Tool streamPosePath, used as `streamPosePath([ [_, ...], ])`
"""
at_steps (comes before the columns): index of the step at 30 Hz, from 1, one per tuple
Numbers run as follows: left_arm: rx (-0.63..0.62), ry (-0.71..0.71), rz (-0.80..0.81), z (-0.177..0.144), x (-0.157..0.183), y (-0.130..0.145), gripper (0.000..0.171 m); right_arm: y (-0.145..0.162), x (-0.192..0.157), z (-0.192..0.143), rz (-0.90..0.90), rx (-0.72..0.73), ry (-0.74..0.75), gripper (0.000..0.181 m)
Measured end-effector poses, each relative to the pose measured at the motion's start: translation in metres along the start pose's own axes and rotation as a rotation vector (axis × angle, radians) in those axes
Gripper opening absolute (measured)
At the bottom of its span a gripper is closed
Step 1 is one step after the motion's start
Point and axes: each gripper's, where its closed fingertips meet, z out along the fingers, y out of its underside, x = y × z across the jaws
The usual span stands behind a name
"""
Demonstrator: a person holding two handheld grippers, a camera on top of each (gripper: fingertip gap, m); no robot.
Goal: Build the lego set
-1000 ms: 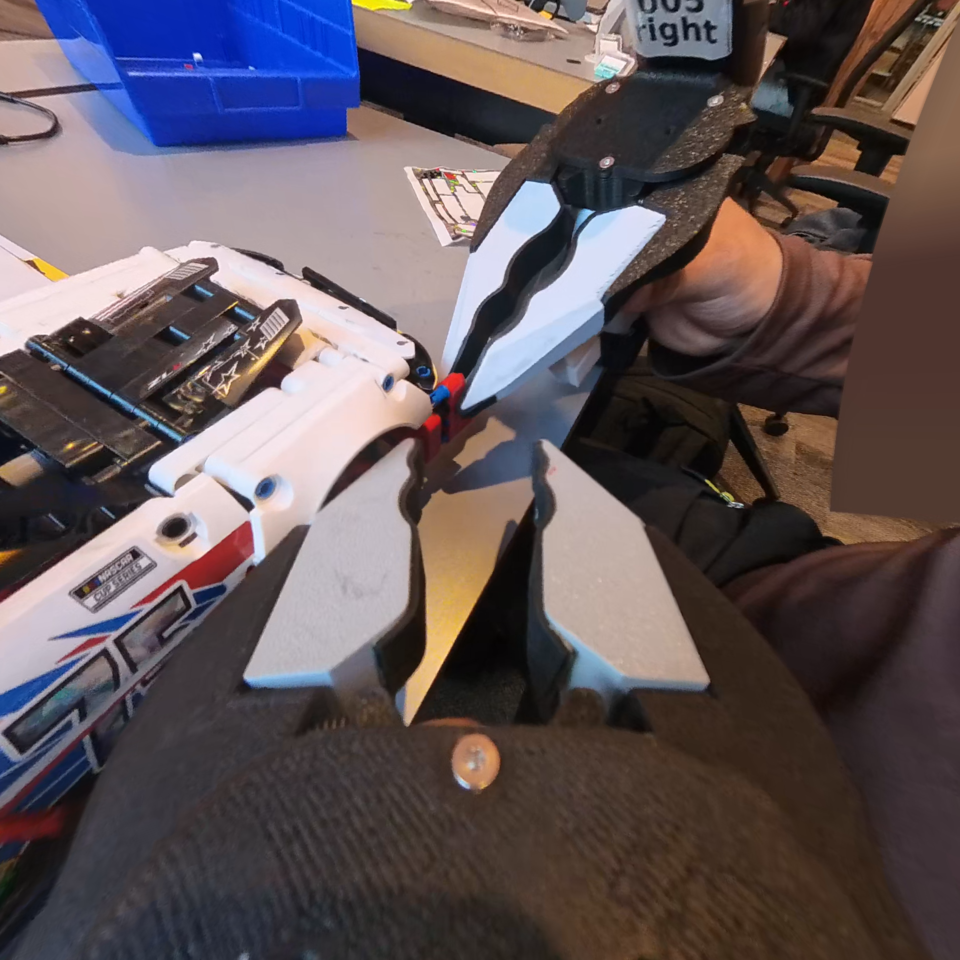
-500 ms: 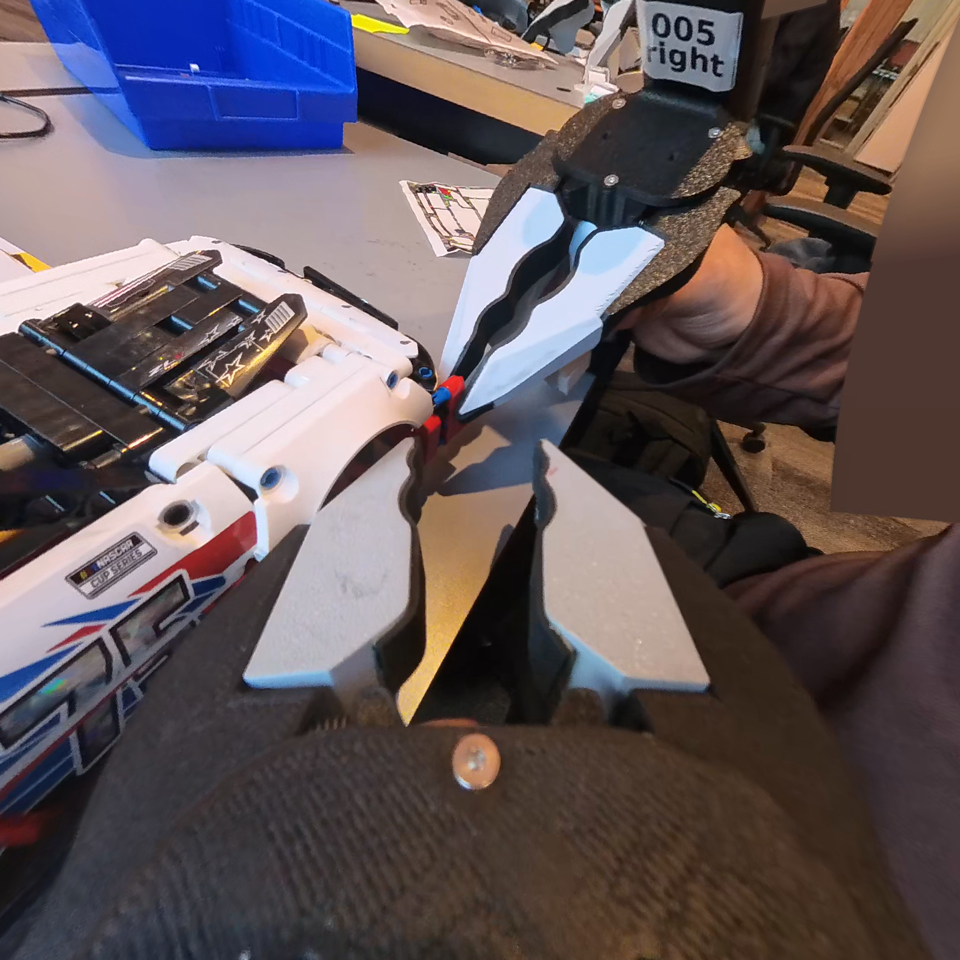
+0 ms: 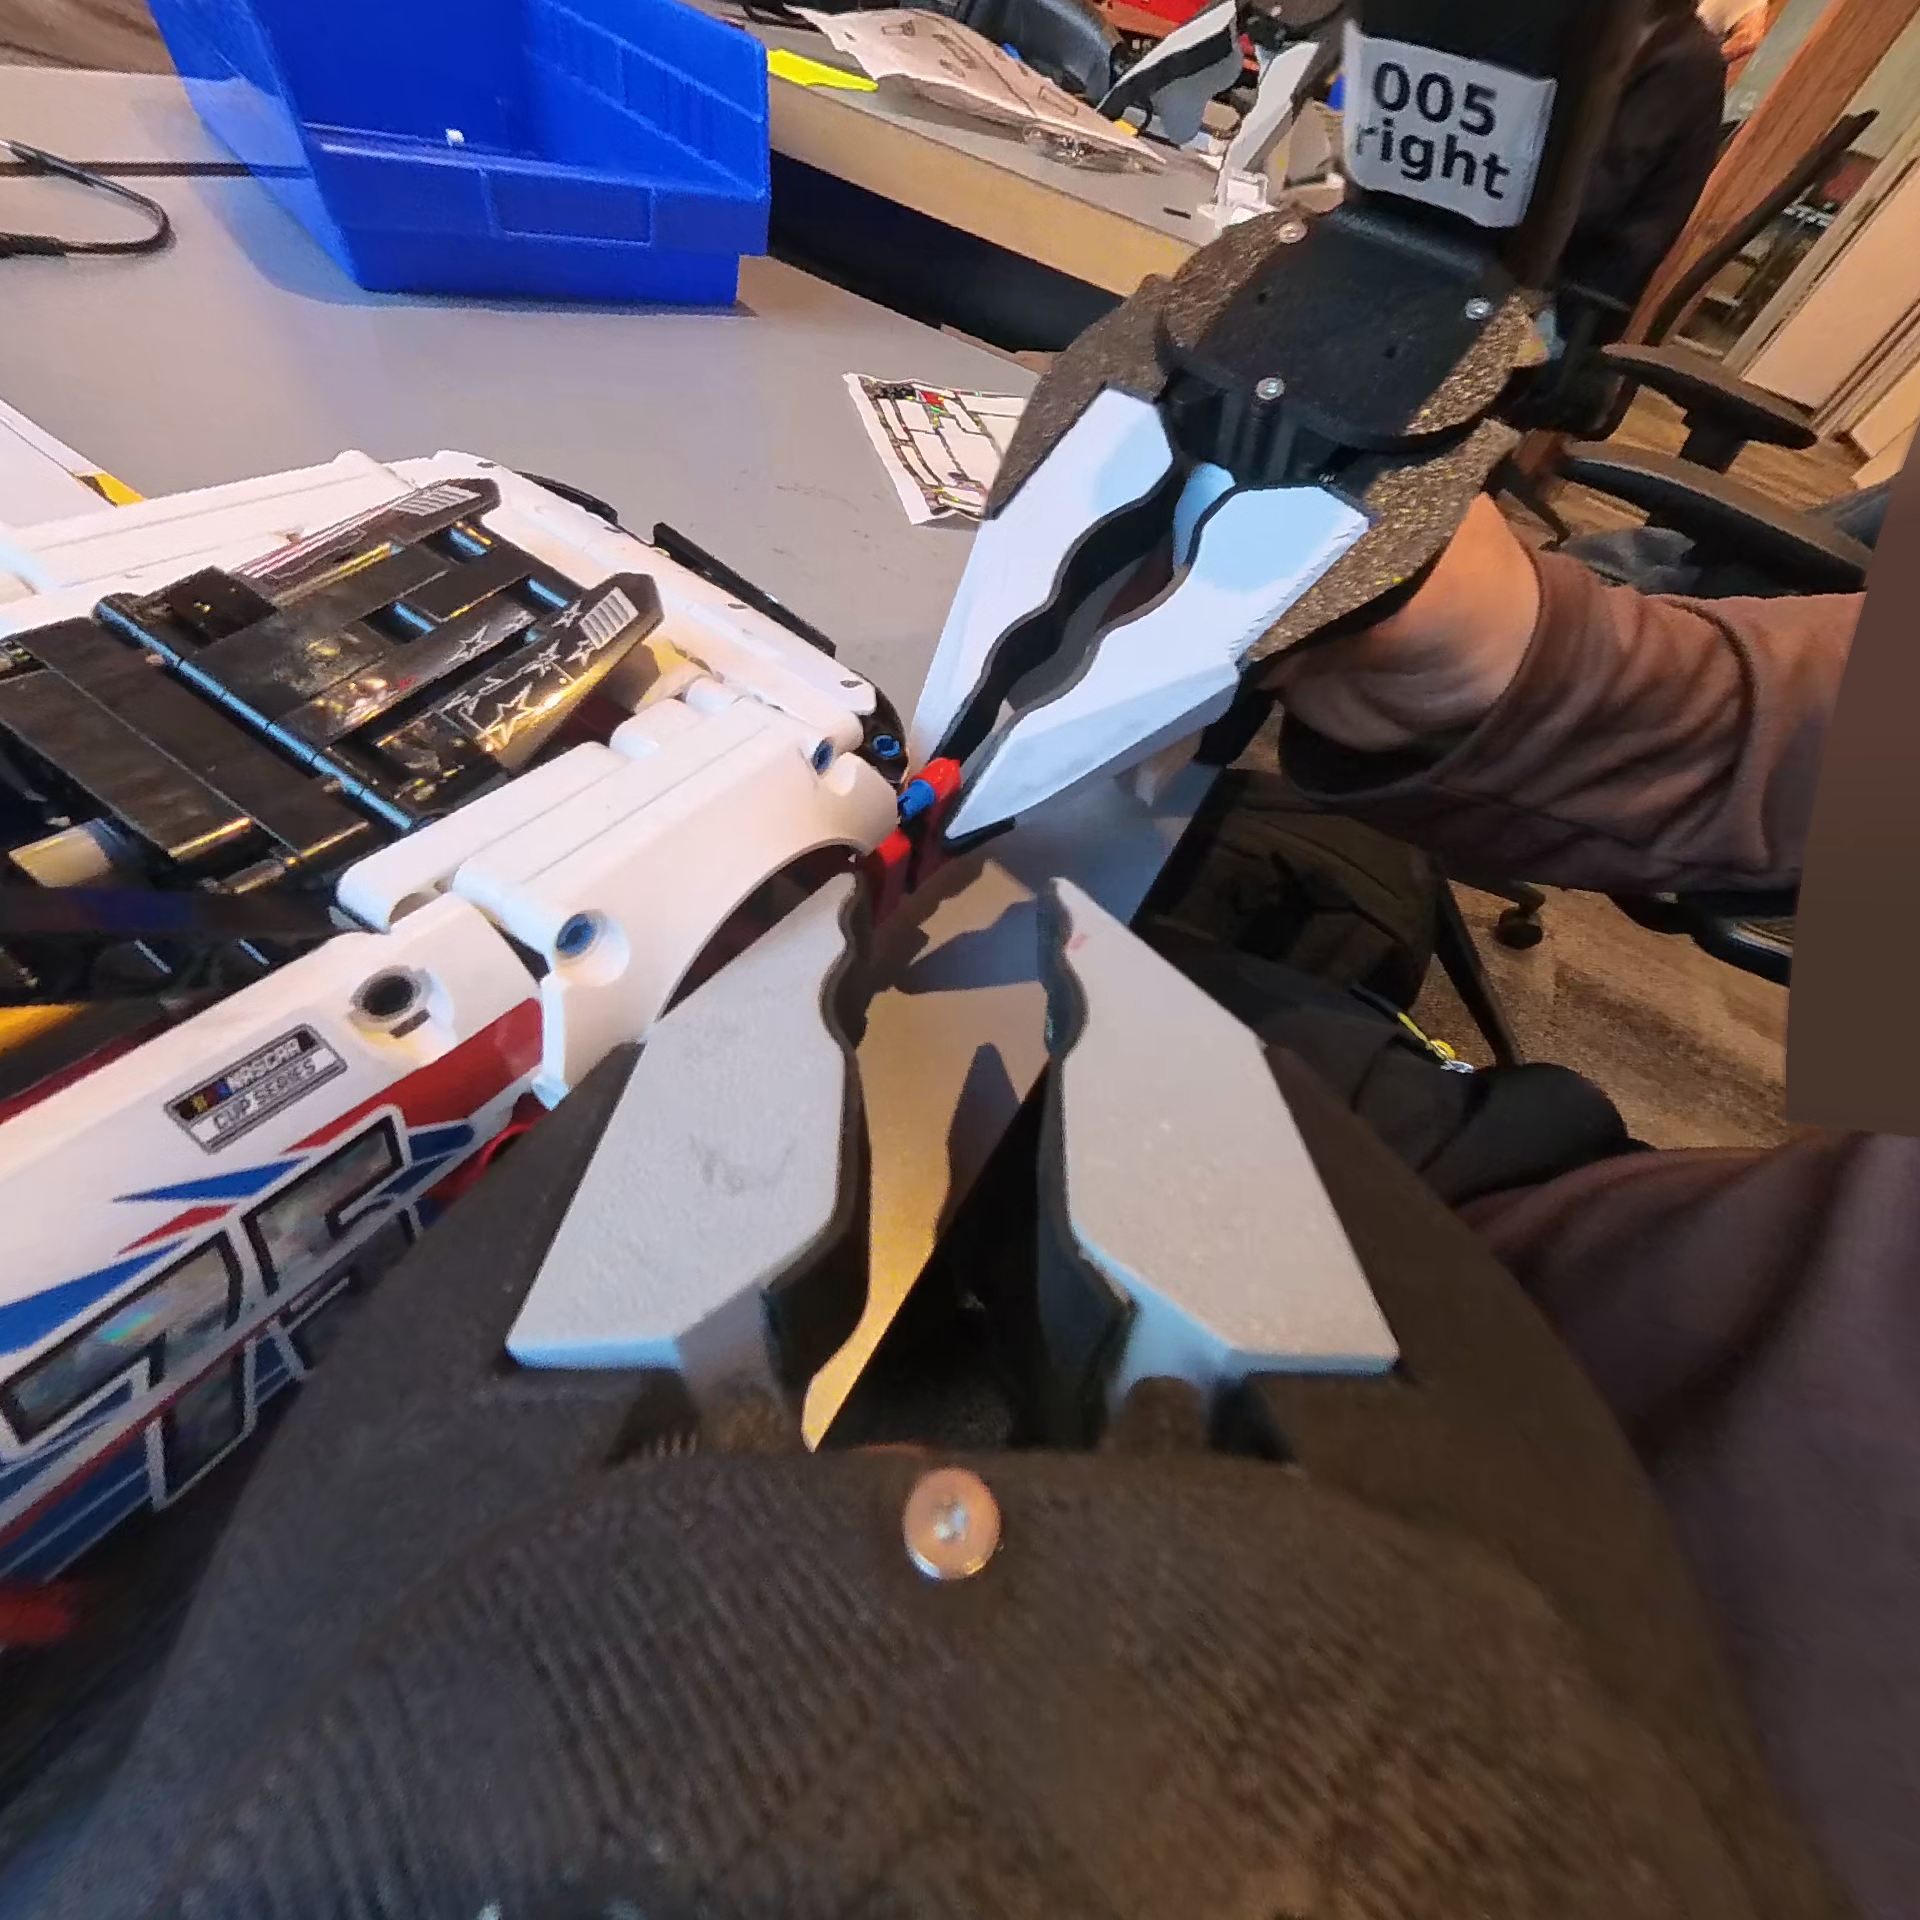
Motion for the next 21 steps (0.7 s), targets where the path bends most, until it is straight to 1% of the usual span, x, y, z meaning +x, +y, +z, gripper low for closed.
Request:
streamPosePath([
  [2,-0.005,-0.001,0.006,0.0,-0.001,0.0,0.028,0.0,0.0,0.0,-0.005,-0.001,0.008,0.006],
  [4,-0.025,-0.022,0.028,0.0,-0.003,0.002,0.022,0.0,0.0,0.0,-0.008,0.001,0.013,0.006],
  [6,-0.036,-0.098,0.065,-0.003,-0.011,0.002,0.014,-0.001,0.0,0.0,-0.007,0.007,0.019,0.006],
  [8,-0.026,-0.193,0.121,-0.003,-0.017,0.002,0.019,-0.002,0.0,0.0,-0.003,0.008,0.019,0.006],
  [10,-0.033,-0.254,0.154,-0.001,-0.016,0.003,0.025,-0.002,0.0,0.0,0.014,0.01,0.015,0.006],
  [12,-0.042,-0.317,0.191,0.001,-0.017,0.004,0.026,-0.002,0.0,0.0,0.031,0.011,0.01,0.006],
  [14,-0.05,-0.344,0.179,0.006,-0.017,0.006,0.024,-0.002,0.0,0.001,0.026,0.008,0.011,0.006],
  [16,-0.065,-0.362,0.12,0.012,-0.017,0.013,0.022,-0.002,0.0,0.001,0.026,0.008,0.007,0.006],
  [21,0.005,-0.439,0.029,0.014,-0.019,0.008,0.022,-0.001,-0.002,0.001,0.087,0.006,-0.065,0.006],
])
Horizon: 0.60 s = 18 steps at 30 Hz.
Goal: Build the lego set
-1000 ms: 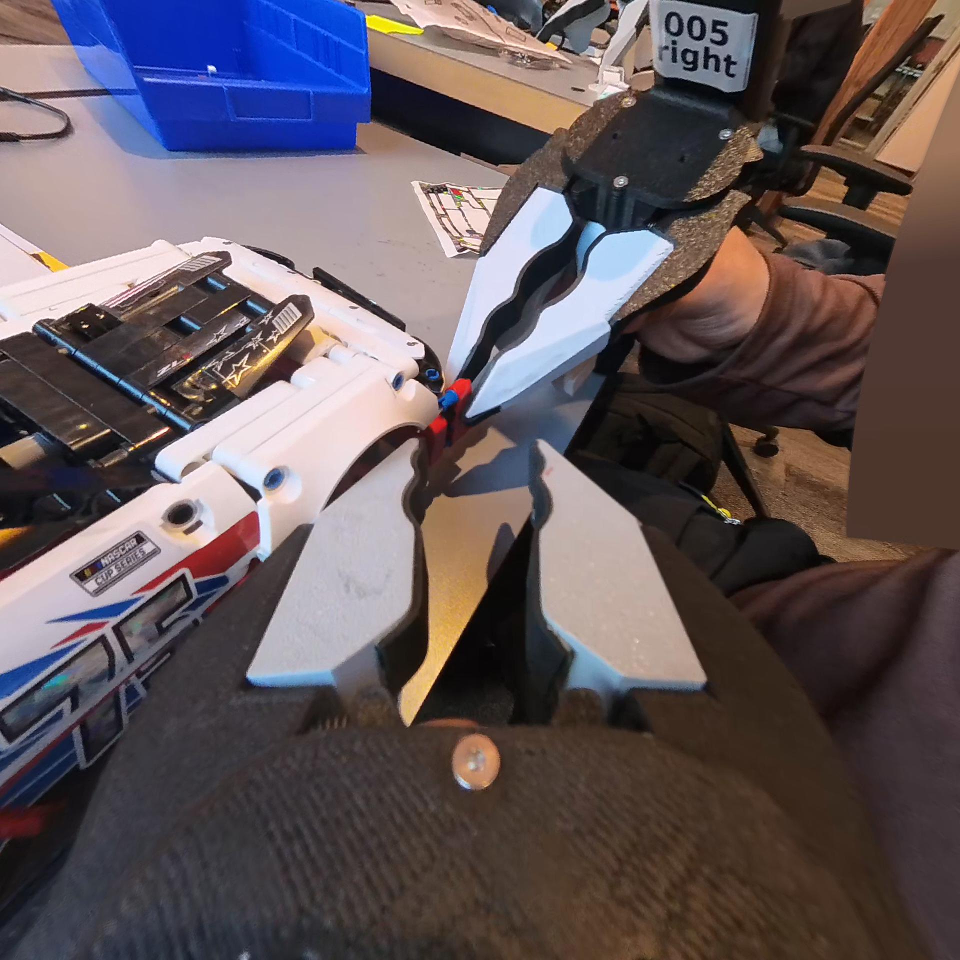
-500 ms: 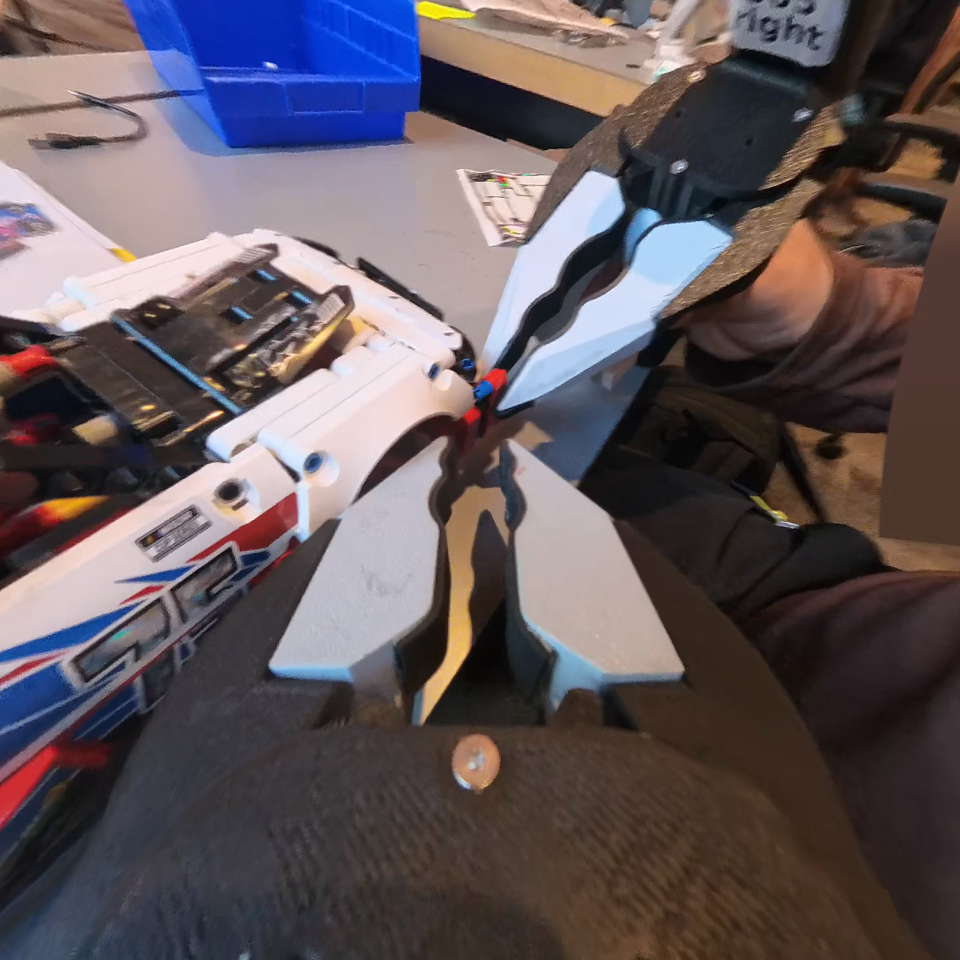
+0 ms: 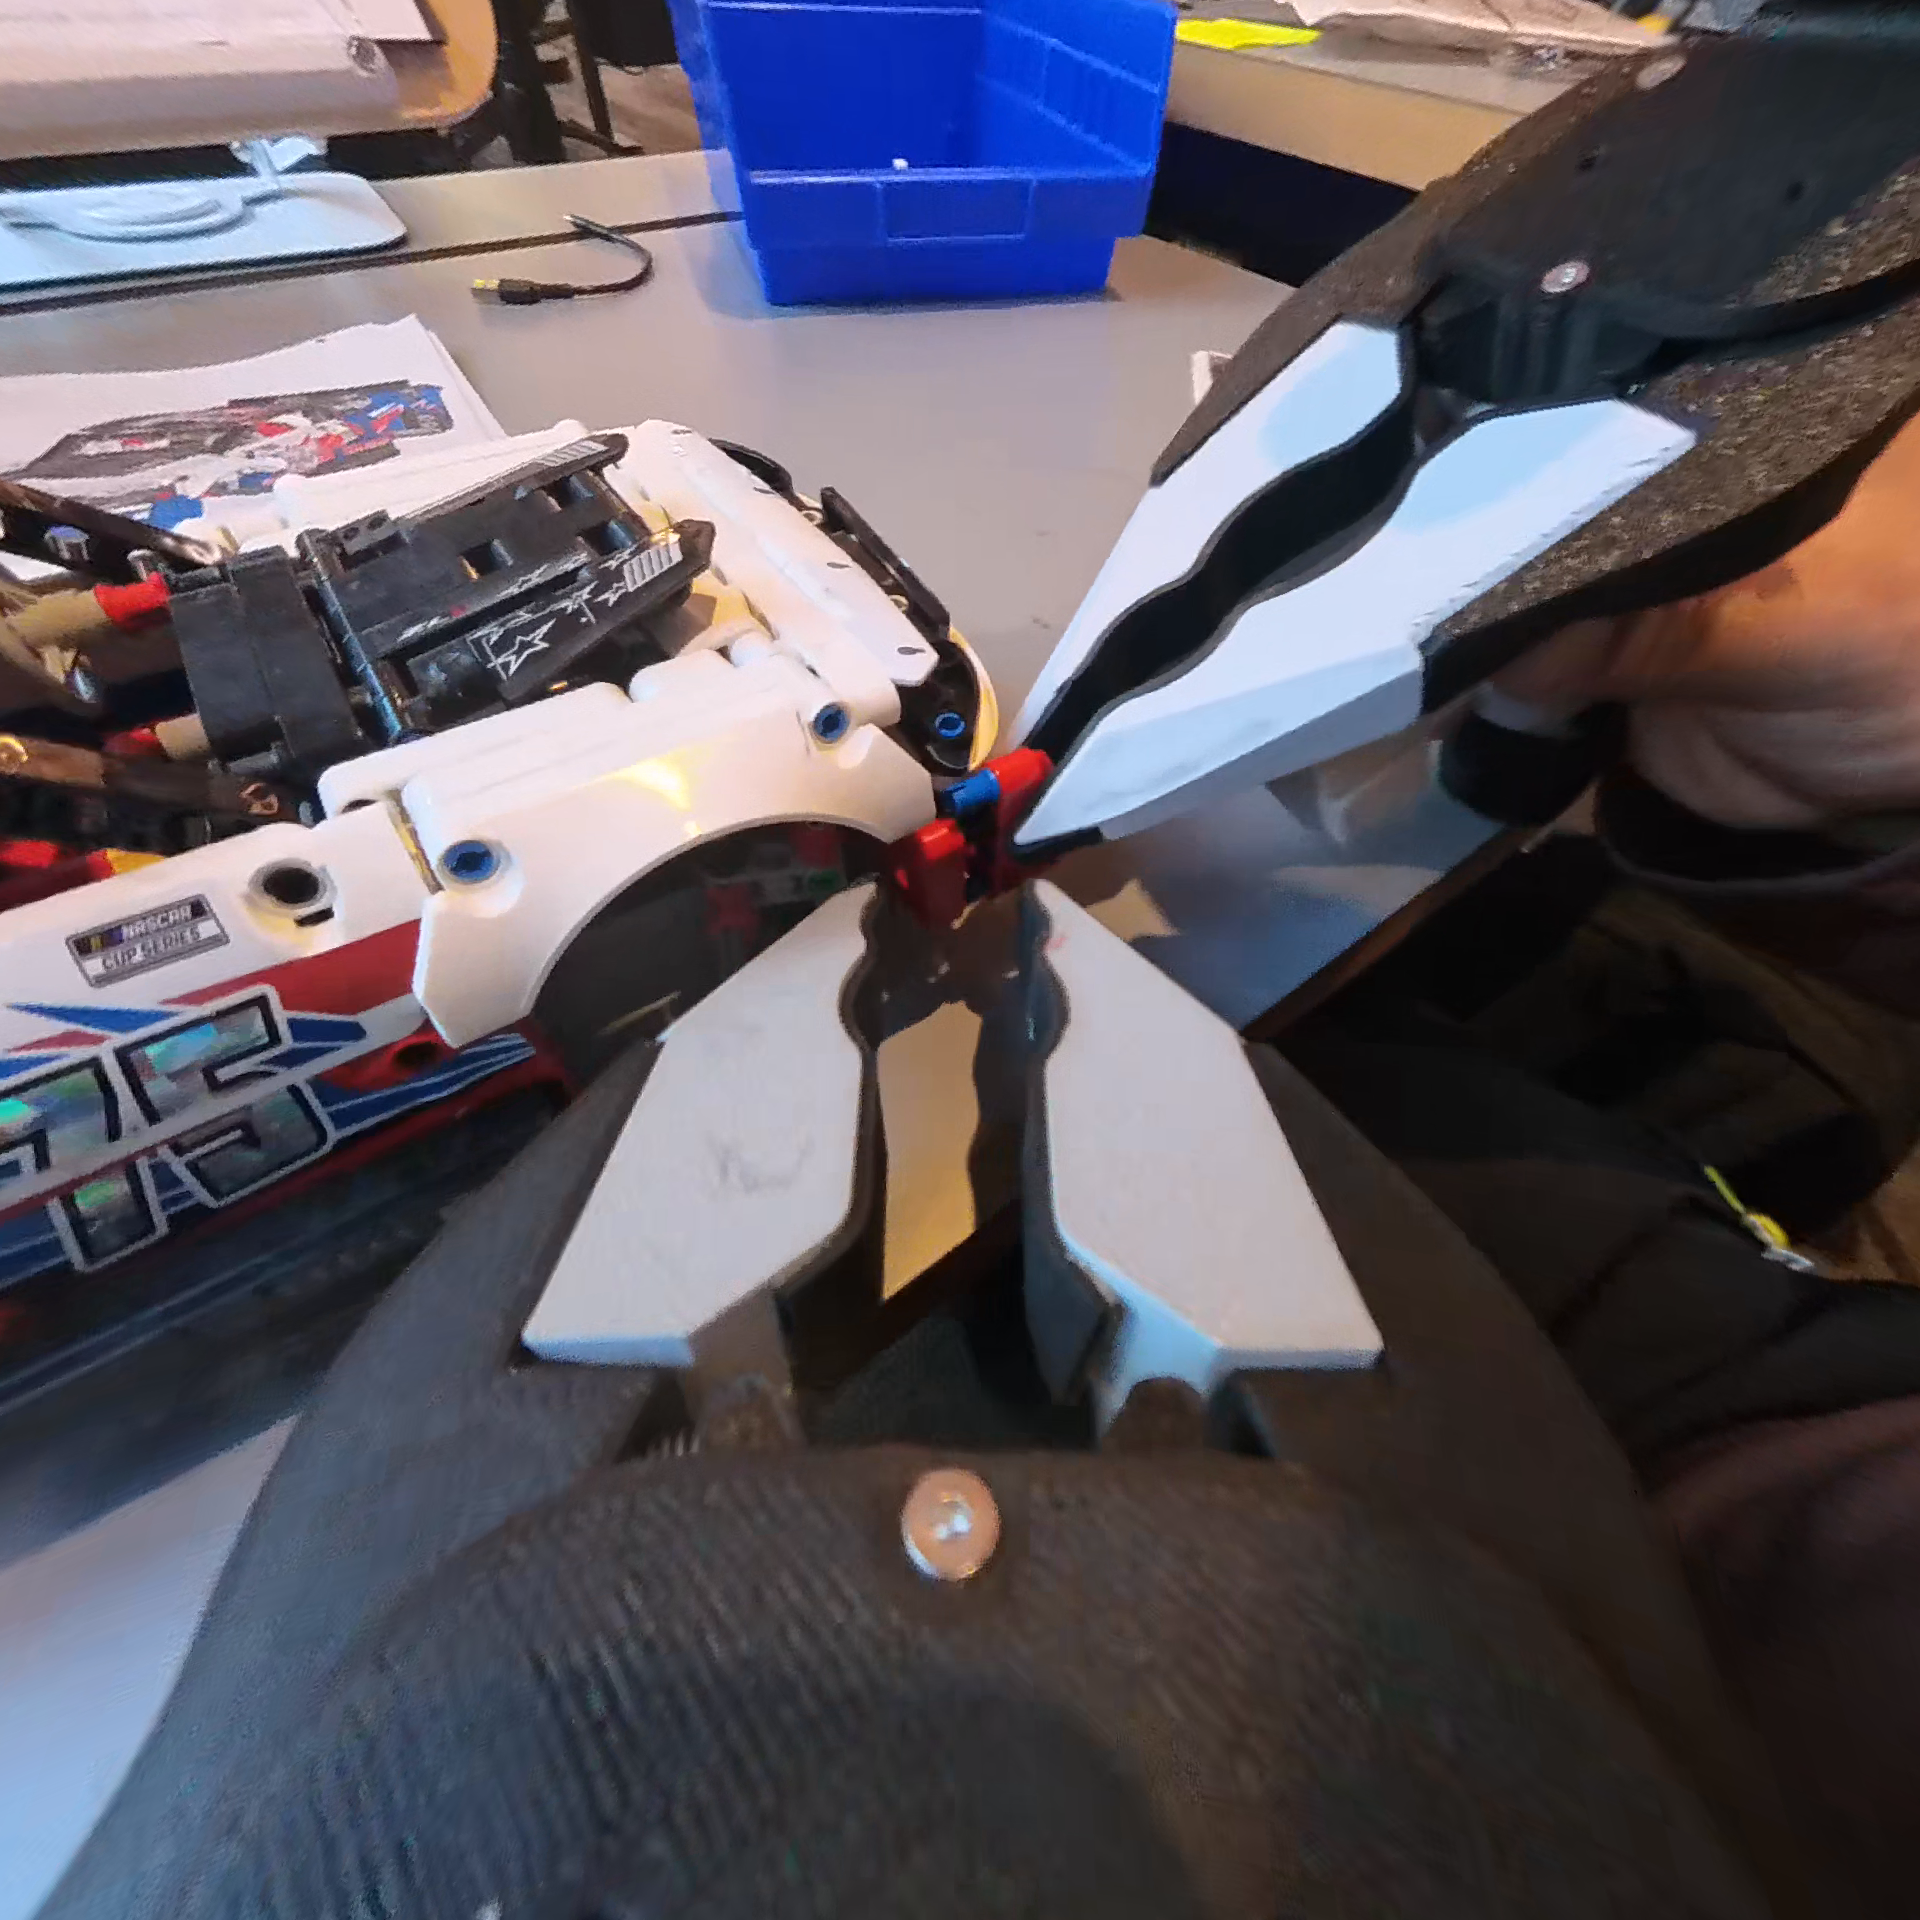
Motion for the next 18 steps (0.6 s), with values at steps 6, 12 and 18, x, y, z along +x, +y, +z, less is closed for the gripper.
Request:
streamPosePath([
  [6,0.016,-0.055,0.005,0.0012,0.0008,-0.0008,0.023,0.0002,-0.0004,0.0008,-0.002,-0.006,-0.032,0.007],
  [12,0.034,-0.065,0.007,0.0011,0.0012,-0.0018,0.023,0.0012,0.0002,0.002,-0.093,-0.015,-0.015,0.006],
  [18,0.015,-0.039,0.026,-0.0009,0.0003,0.0001,0.017,0.0007,0.0,0.0027,-0.129,-0.013,-0.017,0.006],
])
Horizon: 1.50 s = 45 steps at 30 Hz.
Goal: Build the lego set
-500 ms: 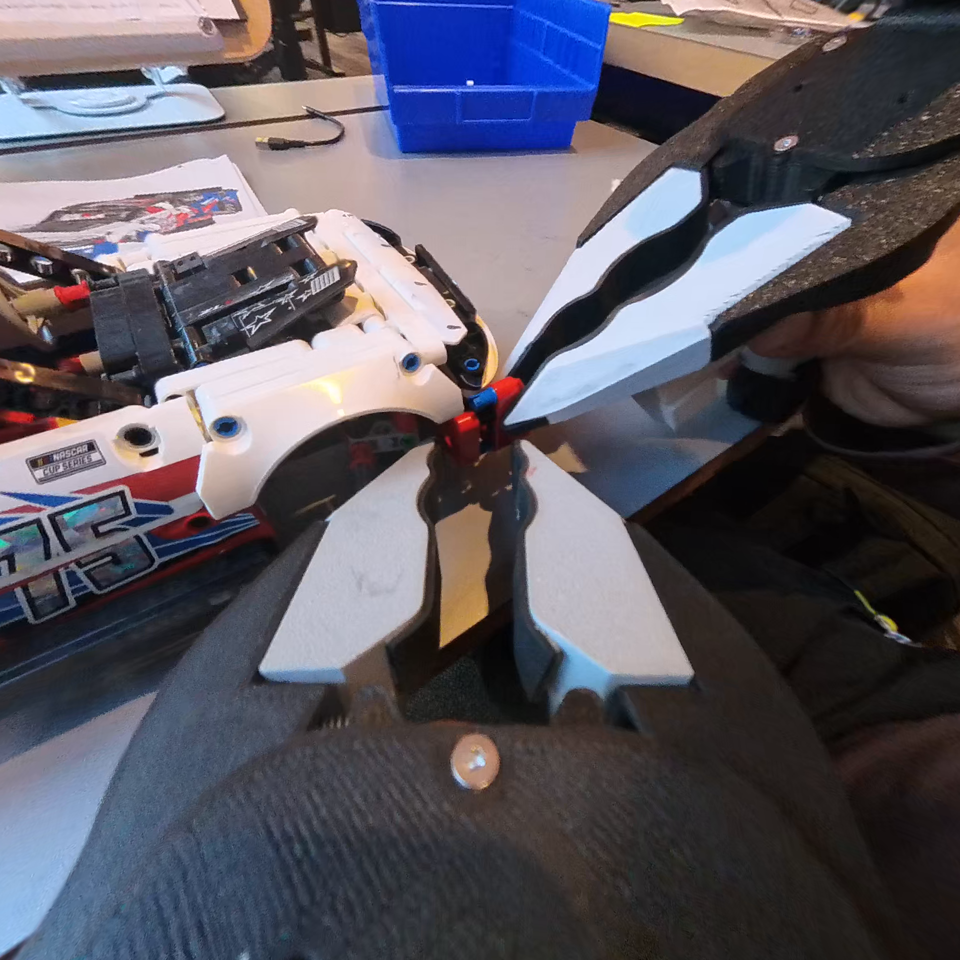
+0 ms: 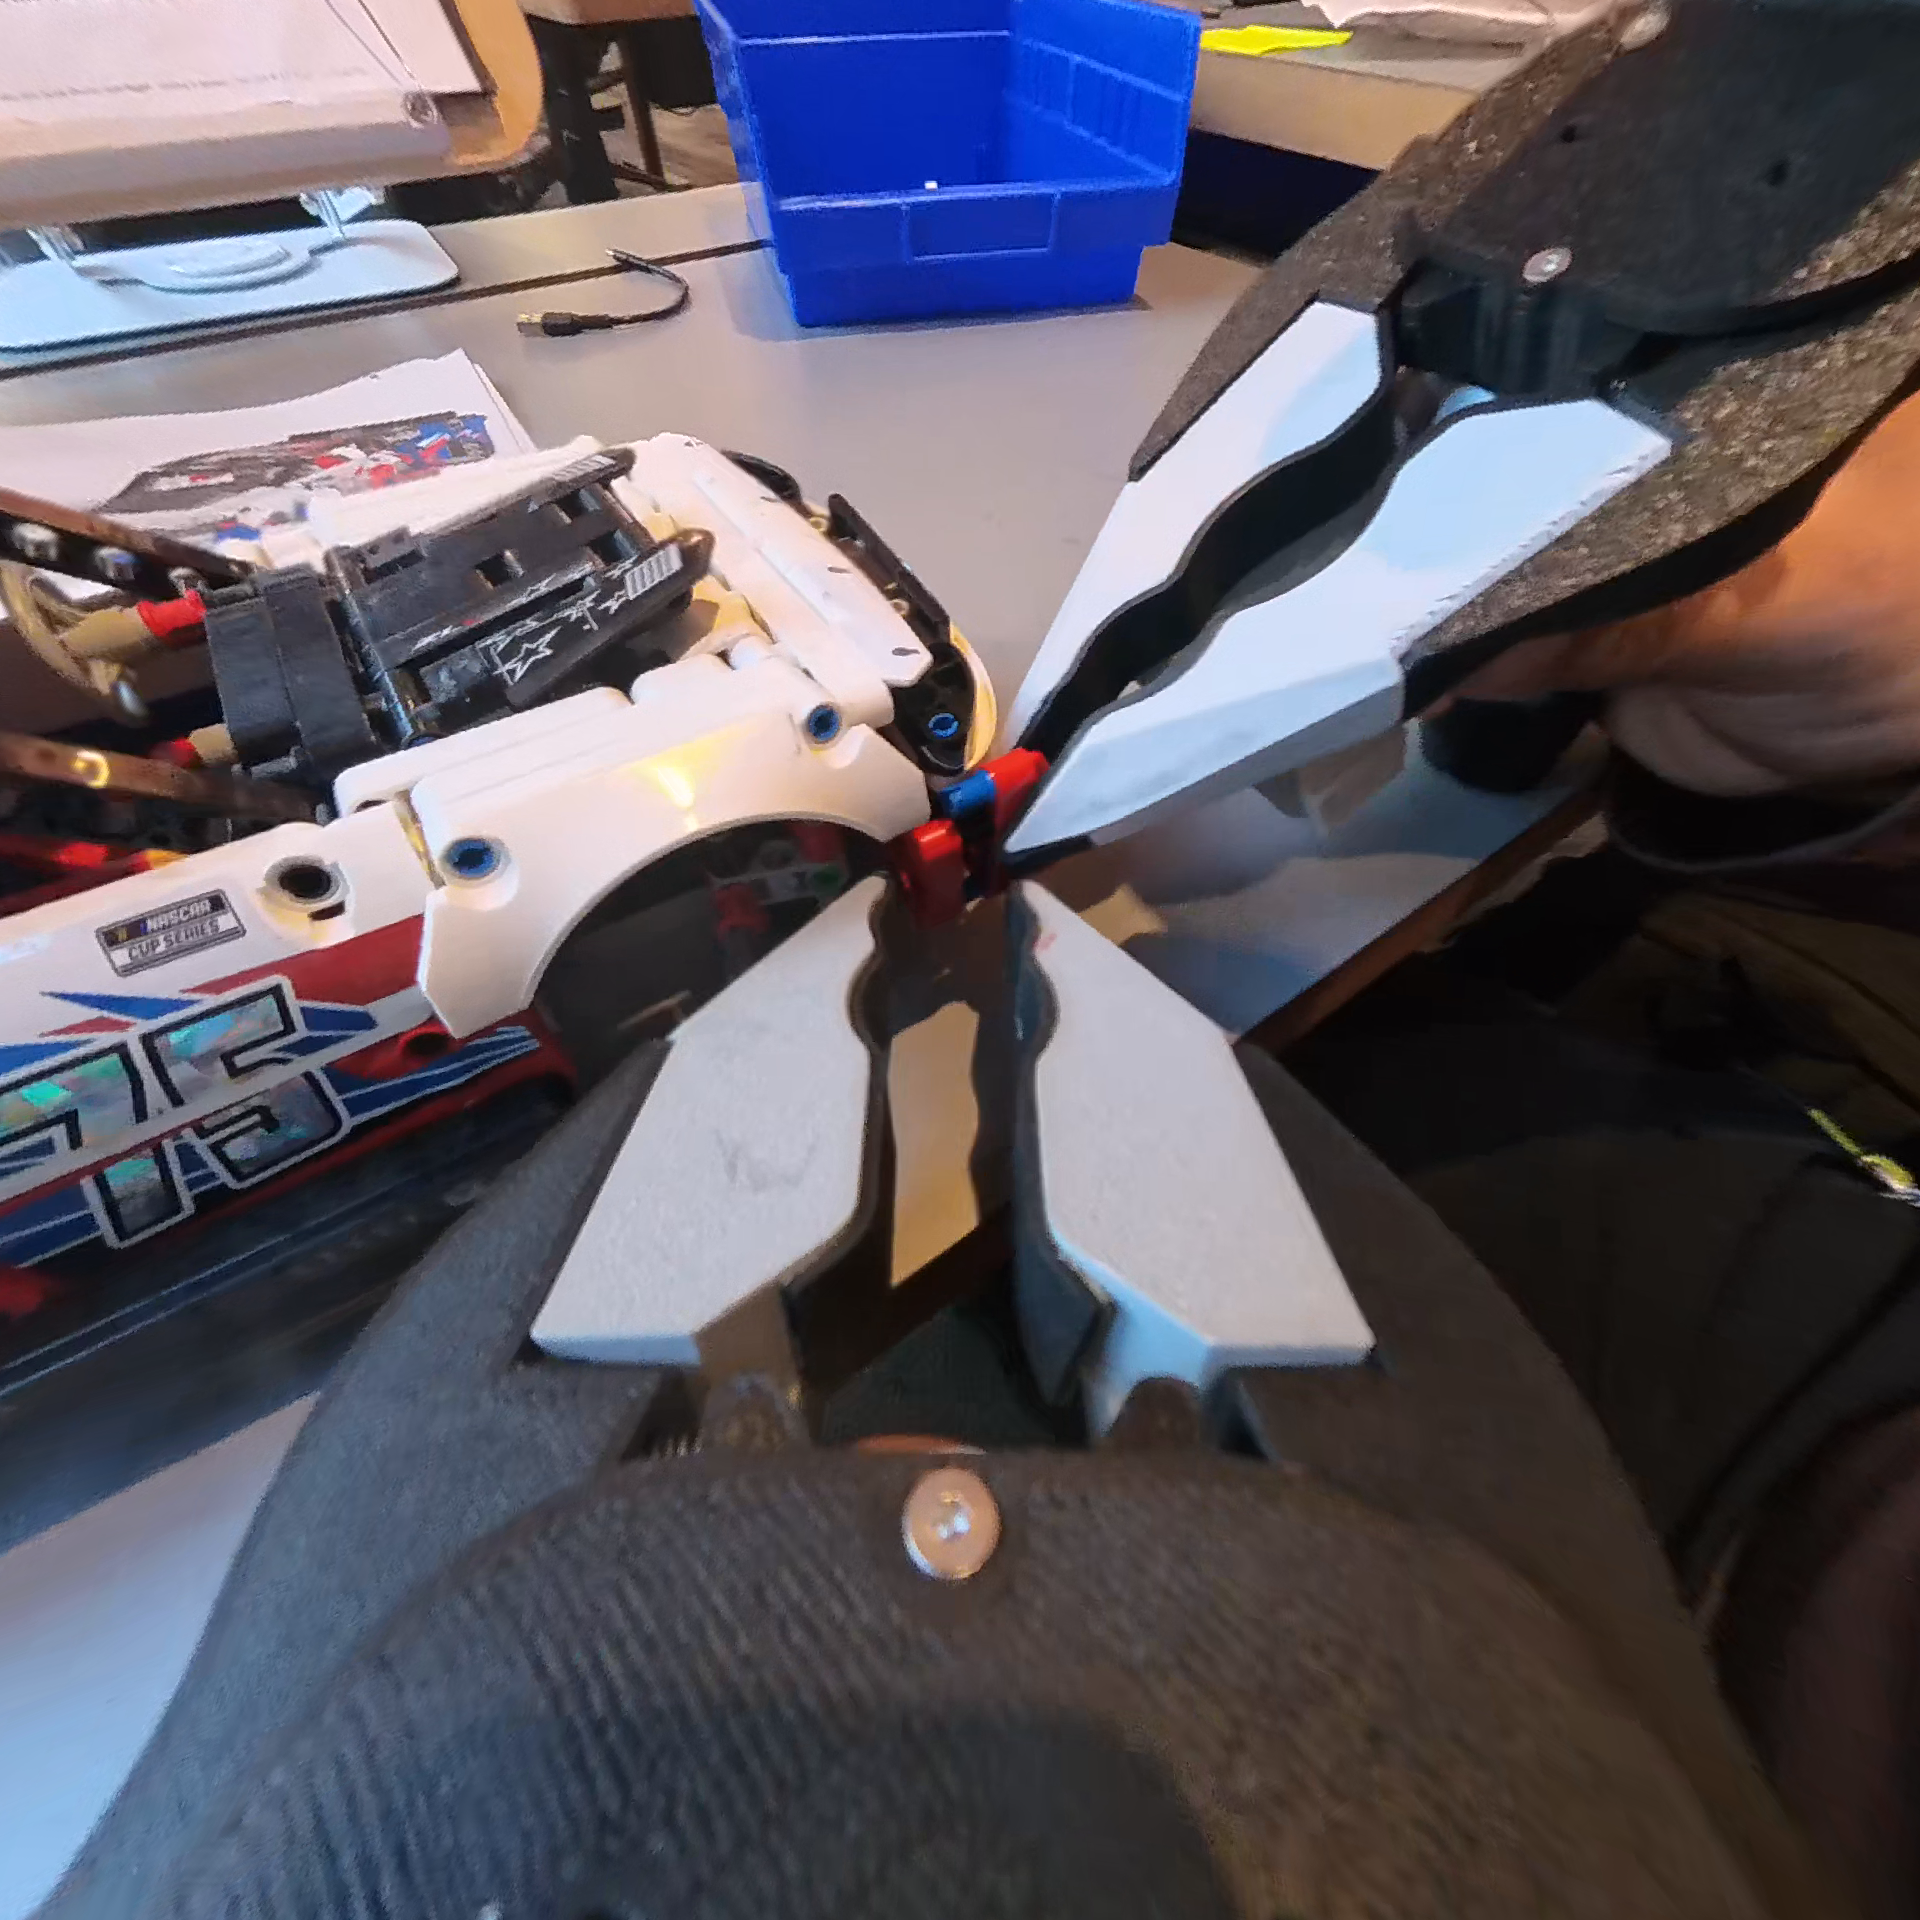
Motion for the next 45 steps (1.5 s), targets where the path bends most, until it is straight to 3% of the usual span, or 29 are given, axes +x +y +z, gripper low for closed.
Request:
streamPosePath([
  [7,-0.002,-0.035,0.015,0.002,-0.001,0.0,0.017,0.0,0.001,0.002,-0.024,-0.003,0.004,0.005],
  [14,-0.065,-0.075,0.127,0.002,-0.002,0.002,0.015,0.002,0.001,0.002,-0.035,-0.028,-0.017,0.006],
  [19,-0.128,-0.163,0.307,0.002,-0.006,0.003,0.01,0.001,0.001,0.002,-0.085,-0.068,0.02,0.006],
  [23,-0.059,-0.136,0.207,-0.003,-0.004,-0.001,0.01,0.001,0.001,0.002,-0.016,-0.032,-0.018,0.006],
  [26,0.022,-0.039,-0.021,-0.008,-0.004,-0.008,0.004,0.001,0.001,0.002,-0.004,-0.022,-0.026,0.006],
  [29,0.035,0.043,-0.125,-0.008,-0.003,-0.01,0.006,0.0,0.001,0.002,0.002,-0.018,-0.03,0.006],
  [40,0.032,0.0,-0.067,-0.008,-0.005,-0.008,0.004,0.003,0.001,0.002,-0.091,-0.052,-0.005,0.006],
  [45,0.067,0.02,-0.098,-0.011,-0.008,-0.015,0.0,0.0,0.002,0.002,-0.027,-0.037,-0.035,0.005],
])
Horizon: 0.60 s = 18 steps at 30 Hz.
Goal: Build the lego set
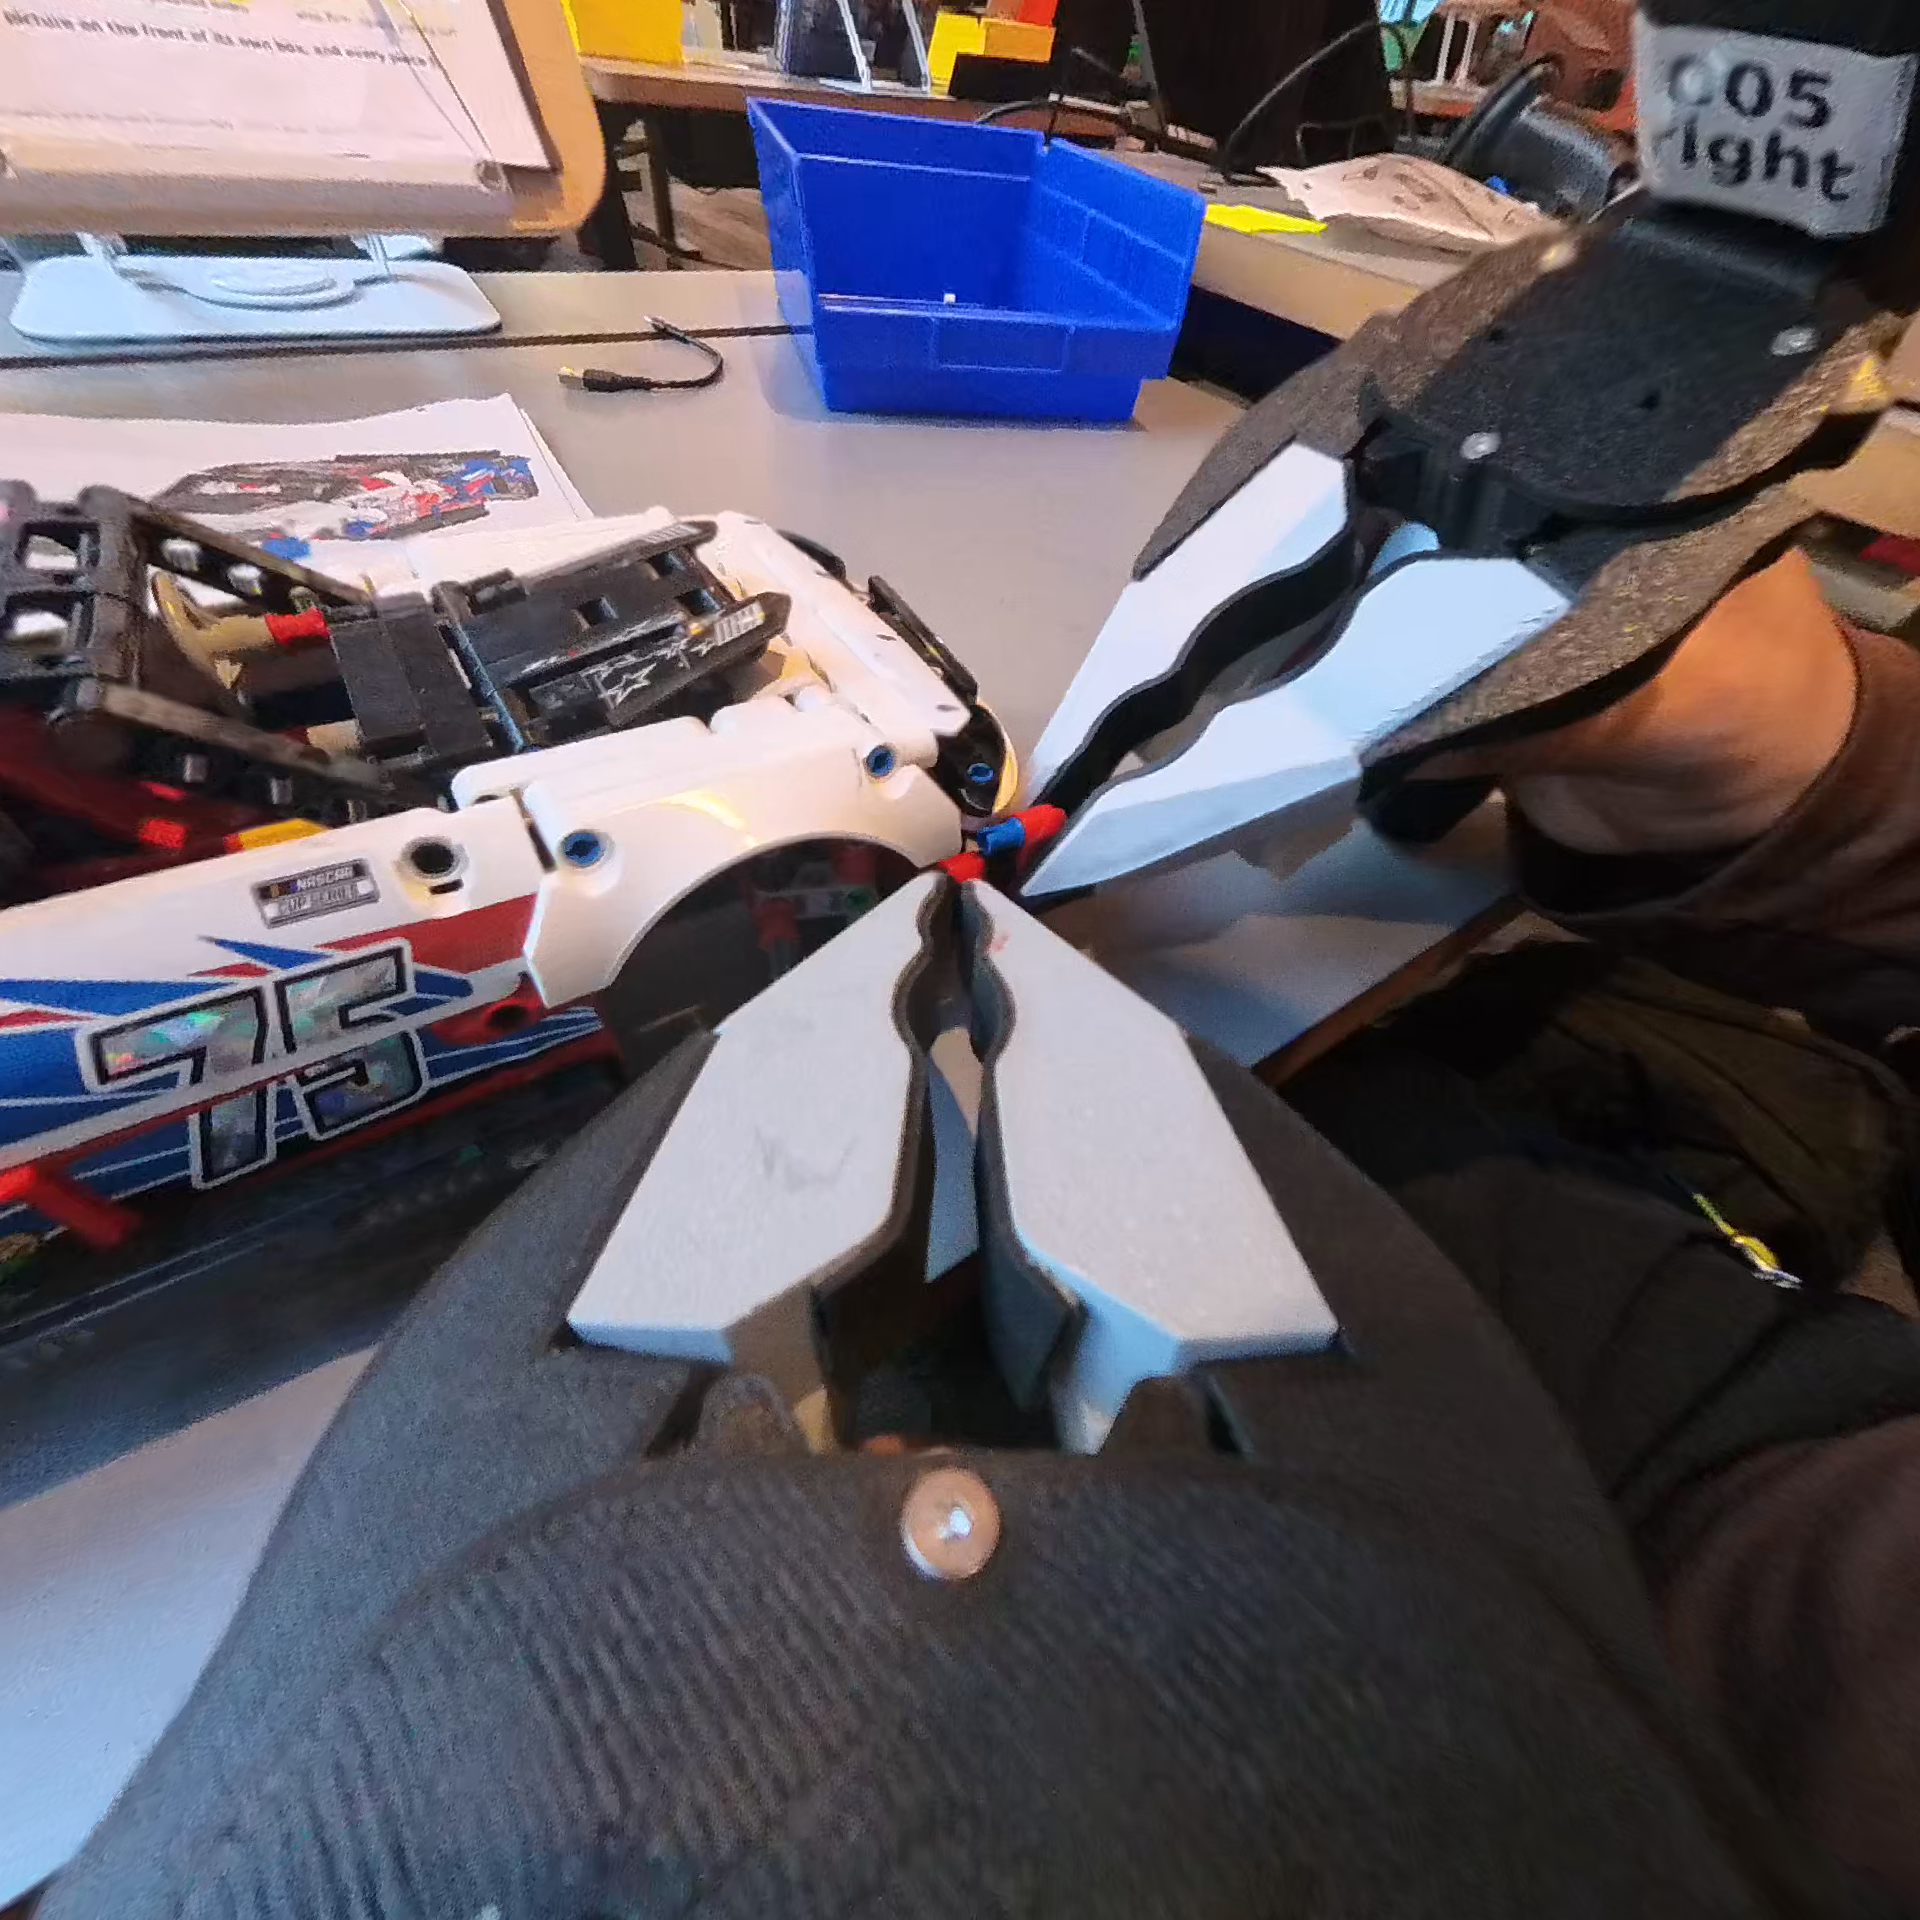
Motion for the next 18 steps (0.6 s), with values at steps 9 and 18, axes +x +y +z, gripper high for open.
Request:
streamPosePath([
  [9,-0.027,-0.01,0.078,0.0,0.007,0.003,0.0,-0.001,0.001,-0.001,0.007,0.004,-0.022,0.005],
  [18,-0.044,-0.076,0.081,0.003,-0.001,0.007,0.008,-0.001,0.0,-0.001,-0.007,0.005,-0.025,0.006],
])
